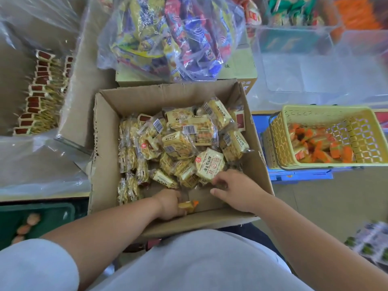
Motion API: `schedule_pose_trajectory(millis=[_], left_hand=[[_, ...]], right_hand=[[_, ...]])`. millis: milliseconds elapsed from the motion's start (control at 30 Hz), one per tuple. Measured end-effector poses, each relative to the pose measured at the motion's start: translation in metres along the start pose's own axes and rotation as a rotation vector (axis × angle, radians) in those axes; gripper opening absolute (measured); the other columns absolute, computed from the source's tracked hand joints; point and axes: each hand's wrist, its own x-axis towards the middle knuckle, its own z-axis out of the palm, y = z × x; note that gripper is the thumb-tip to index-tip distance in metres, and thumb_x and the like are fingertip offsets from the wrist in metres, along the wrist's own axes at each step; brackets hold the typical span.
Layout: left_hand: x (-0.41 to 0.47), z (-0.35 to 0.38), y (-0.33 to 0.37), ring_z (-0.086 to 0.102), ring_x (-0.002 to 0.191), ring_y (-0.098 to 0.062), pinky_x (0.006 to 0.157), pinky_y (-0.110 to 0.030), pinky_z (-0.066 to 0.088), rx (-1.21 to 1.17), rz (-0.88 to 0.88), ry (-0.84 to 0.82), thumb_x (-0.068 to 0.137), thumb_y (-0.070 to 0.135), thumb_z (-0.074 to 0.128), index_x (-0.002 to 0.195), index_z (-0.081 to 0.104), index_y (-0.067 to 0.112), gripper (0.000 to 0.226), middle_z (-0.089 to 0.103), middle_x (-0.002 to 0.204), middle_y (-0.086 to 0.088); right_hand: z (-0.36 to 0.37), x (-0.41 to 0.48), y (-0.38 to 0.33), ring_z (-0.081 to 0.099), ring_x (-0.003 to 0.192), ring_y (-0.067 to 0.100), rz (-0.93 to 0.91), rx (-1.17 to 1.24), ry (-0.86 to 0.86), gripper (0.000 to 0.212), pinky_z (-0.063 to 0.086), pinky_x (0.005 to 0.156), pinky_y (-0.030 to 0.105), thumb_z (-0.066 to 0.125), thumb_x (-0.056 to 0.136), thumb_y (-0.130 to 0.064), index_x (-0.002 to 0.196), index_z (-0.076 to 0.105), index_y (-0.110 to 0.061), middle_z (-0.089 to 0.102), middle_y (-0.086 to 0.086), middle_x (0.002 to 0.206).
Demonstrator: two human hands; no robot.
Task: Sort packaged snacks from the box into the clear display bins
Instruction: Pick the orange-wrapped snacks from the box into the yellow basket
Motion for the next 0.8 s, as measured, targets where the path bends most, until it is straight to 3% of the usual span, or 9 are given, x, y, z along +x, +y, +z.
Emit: schedule_pose_trajectory(millis=[100, 233, 300, 367, 433, 533, 633, 733, 800], left_hand=[[-0.018, -0.016, 0.003, 0.055, 0.090, -0.021, 0.066, -0.030, 0.037, -0.039, 0.059, 0.002, 0.092, 0.052, 0.067, 0.104, 0.056, 0.025, 0.032, 0.057, 0.101, 0.001], [-0.059, -0.034, -0.010, 0.053, 0.084, -0.017, 0.061, -0.031, 0.035, 0.020, 0.132, 0.089, 0.091, 0.055, 0.066, 0.091, 0.053, 0.031, 0.027, 0.051, 0.094, 0.006], [-0.085, -0.036, -0.022, 0.050, 0.083, -0.011, 0.062, -0.029, 0.034, 0.003, 0.128, 0.216, 0.091, 0.057, 0.065, 0.091, 0.049, 0.038, 0.025, 0.045, 0.099, 0.010], [-0.109, -0.034, -0.035, 0.050, 0.085, -0.006, 0.065, -0.024, 0.036, -0.098, 0.147, 0.459, 0.092, 0.057, 0.062, 0.097, 0.052, 0.038, 0.022, 0.042, 0.104, 0.015], [-0.126, -0.030, -0.046, 0.048, 0.093, -0.006, 0.075, -0.026, 0.040, -0.227, 0.151, 0.792, 0.093, 0.053, 0.060, 0.101, 0.058, 0.031, 0.024, 0.042, 0.115, 0.016], [-0.139, -0.025, -0.062, 0.040, 0.108, -0.002, 0.088, -0.027, 0.037, -0.416, 0.060, 1.226, 0.091, 0.046, 0.061, 0.102, 0.063, 0.020, 0.029, 0.046, 0.128, 0.005], [-0.138, -0.015, -0.070, 0.044, 0.115, 0.001, 0.098, -0.019, 0.037, -0.652, -0.019, 1.449, 0.090, 0.047, 0.056, 0.109, 0.066, 0.010, 0.042, 0.050, 0.131, -0.006], [-0.133, -0.008, -0.072, 0.040, 0.115, 0.017, 0.097, -0.005, 0.031, -0.837, -0.053, 1.593, 0.094, 0.044, 0.052, 0.105, 0.060, 0.018, 0.029, 0.052, 0.125, -0.013], [-0.128, -0.008, -0.075, 0.042, 0.111, 0.014, 0.094, -0.005, 0.031, -0.906, -0.086, 1.620, 0.095, 0.045, 0.050, 0.103, 0.058, 0.022, 0.026, 0.053, 0.120, -0.015]], right_hand=[[-0.002, 0.000, -0.001, 0.053, 0.103, 0.016, -0.005, -0.020, 0.026, 0.030, 0.047, 0.096, 0.034, 0.063, 0.092, -0.052, 0.117, 0.062, -0.035, 0.053, -0.004, 0.109], [-0.011, -0.004, -0.014, 0.055, 0.075, 0.007, -0.092, -0.055, 0.119, 0.022, 0.044, 0.065, 0.026, 0.061, 0.094, -0.050, 0.109, 0.065, -0.034, 0.055, -0.015, 0.077], [-0.017, -0.003, -0.032, 0.053, 0.070, 0.003, -0.159, -0.038, 0.146, 0.022, 0.041, 0.060, 0.024, 0.061, 0.094, -0.048, 0.110, 0.066, -0.033, 0.056, -0.014, 0.071], [-0.021, 0.005, -0.054, 0.057, 0.086, 0.004, -0.266, -0.086, 0.151, 0.028, 0.046, 0.068, 0.025, 0.061, 0.094, -0.048, 0.117, 0.065, -0.031, 0.060, -0.014, 0.087], [-0.022, 0.020, -0.079, 0.055, 0.112, 0.014, -0.407, -0.218, 0.144, 0.038, 0.050, 0.089, 0.032, 0.060, 0.094, -0.050, 0.126, 0.062, -0.030, 0.059, -0.008, 0.111], [-0.015, 0.054, -0.120, 0.041, 0.135, 0.025, -0.622, -0.529, 0.132, 0.059, 0.037, 0.113, 0.046, 0.065, 0.088, -0.053, 0.141, 0.051, -0.031, 0.048, 0.000, 0.142], [0.000, 0.094, -0.158, 0.015, 0.153, 0.032, -0.800, -0.885, 0.074, 0.088, 0.014, 0.122, 0.054, 0.075, 0.080, -0.056, 0.154, 0.036, -0.027, 0.025, 0.009, 0.164], [0.019, 0.126, -0.185, 0.004, 0.155, 0.032, -0.863, -1.096, -0.001, 0.101, 0.006, 0.123, 0.059, 0.080, 0.074, -0.054, 0.157, 0.030, -0.027, 0.016, 0.008, 0.168], [0.030, 0.140, -0.192, 0.002, 0.155, 0.034, -0.833, -1.184, -0.009, 0.101, 0.005, 0.121, 0.064, 0.080, 0.076, -0.045, 0.159, 0.025, -0.029, 0.014, 0.010, 0.168]])
